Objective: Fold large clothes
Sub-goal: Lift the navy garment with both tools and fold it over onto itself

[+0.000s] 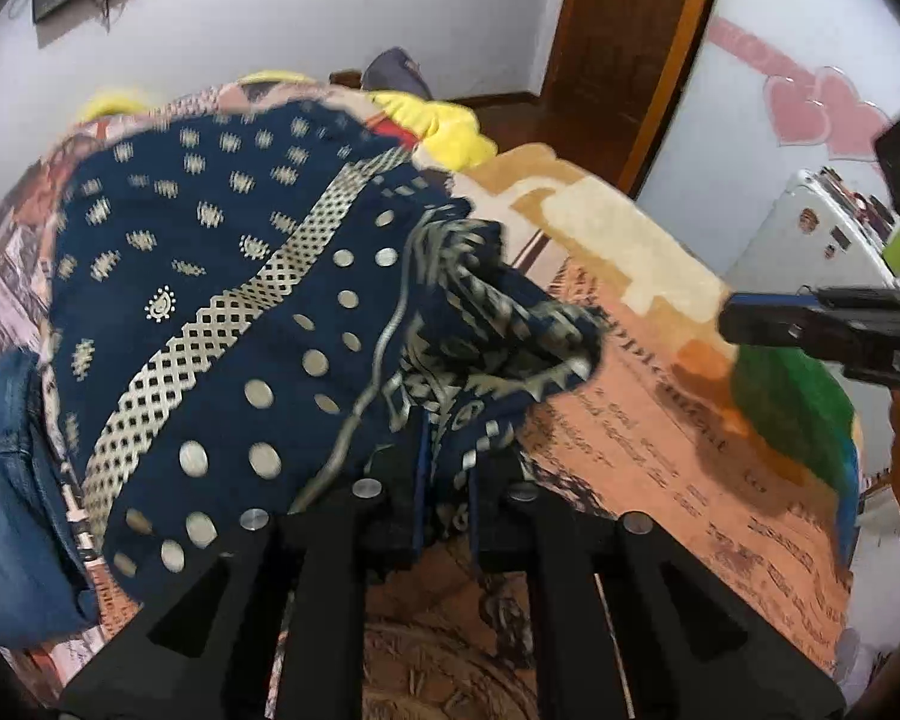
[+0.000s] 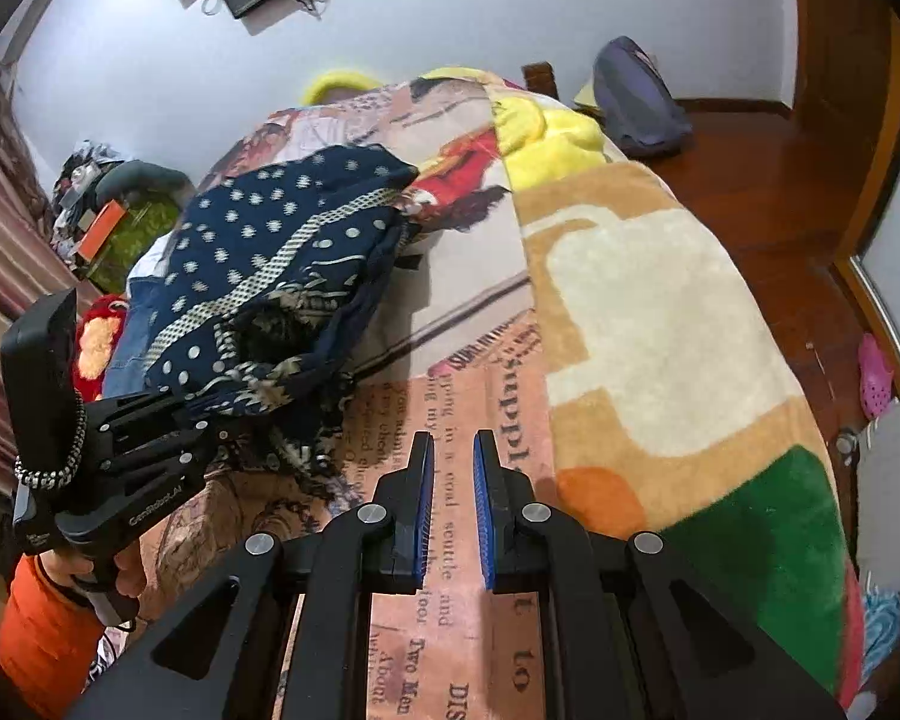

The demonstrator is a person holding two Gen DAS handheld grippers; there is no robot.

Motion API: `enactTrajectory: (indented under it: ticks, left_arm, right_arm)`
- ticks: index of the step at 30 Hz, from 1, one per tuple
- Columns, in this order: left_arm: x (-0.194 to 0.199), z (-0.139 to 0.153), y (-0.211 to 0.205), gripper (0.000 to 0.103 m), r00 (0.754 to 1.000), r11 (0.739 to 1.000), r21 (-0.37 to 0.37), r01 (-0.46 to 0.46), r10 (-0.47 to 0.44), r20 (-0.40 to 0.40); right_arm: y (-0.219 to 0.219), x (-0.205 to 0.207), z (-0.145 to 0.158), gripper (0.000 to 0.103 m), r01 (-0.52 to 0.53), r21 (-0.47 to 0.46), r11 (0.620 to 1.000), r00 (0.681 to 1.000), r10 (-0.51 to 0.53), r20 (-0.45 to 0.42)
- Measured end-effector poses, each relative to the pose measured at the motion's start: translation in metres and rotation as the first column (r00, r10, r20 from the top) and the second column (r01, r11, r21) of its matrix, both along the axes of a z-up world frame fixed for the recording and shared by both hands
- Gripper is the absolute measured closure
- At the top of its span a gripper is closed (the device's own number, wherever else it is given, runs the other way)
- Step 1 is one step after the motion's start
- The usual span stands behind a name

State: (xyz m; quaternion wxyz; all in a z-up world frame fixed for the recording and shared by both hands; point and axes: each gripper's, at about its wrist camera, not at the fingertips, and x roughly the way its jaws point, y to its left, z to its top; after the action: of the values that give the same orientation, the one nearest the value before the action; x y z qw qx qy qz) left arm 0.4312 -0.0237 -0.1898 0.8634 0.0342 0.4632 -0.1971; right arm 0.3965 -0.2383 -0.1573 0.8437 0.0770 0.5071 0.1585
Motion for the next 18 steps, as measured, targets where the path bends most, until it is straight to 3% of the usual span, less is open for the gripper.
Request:
enactTrajectory:
  ticks: [5, 7, 9, 13, 18]
  left_arm:
    - [-0.034, 0.023, 0.003, 0.073, 0.998, 0.998, 0.041, 0.055, -0.057, 0.039]
    - [-0.042, 0.033, 0.011, 0.049, 0.997, 0.998, 0.060, 0.032, -0.037, 0.070]
    - [-0.047, 0.044, 0.024, 0.040, 0.992, 0.997, 0.076, -0.022, 0.013, 0.125]
    - [-0.035, 0.061, 0.057, 0.028, 0.975, 0.985, 0.091, -0.144, 0.125, 0.184]
    - [0.008, 0.059, 0.101, 0.023, 0.944, 0.957, 0.058, -0.283, 0.268, 0.191]
  right_arm:
    - [0.014, -0.001, 0.017, 0.095, -0.078, -0.033, 0.996, 0.994, 0.080, 0.074]
    - [0.028, 0.002, 0.027, 0.095, -0.107, -0.057, 0.993, 0.987, 0.113, 0.116]
    - [0.042, 0.007, 0.033, 0.095, -0.134, -0.068, 0.989, 0.978, 0.143, 0.151]
    - [0.075, 0.020, 0.043, 0.095, -0.185, -0.107, 0.977, 0.957, 0.204, 0.207]
    - [0.119, 0.041, 0.034, 0.095, -0.245, -0.193, 0.950, 0.928, 0.287, 0.238]
